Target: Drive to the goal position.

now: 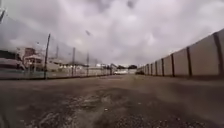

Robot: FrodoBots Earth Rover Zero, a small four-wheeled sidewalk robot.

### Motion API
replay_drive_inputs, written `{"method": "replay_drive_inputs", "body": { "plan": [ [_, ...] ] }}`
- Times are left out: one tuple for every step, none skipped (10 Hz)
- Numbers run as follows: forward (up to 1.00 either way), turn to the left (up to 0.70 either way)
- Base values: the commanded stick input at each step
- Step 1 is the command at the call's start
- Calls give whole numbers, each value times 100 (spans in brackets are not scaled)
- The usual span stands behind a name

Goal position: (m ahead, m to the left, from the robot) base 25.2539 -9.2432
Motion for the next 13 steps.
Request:
{"method": "replay_drive_inputs", "body": {
  "plan": [
    [60, 0],
    [60, 0],
    [60, -1],
    [60, -5],
    [60, -15],
    [60, -15],
    [60, -15],
    [60, -9],
    [60, -2],
    [60, 0],
    [60, 0],
    [60, -1],
    [60, -3]
  ]
}}
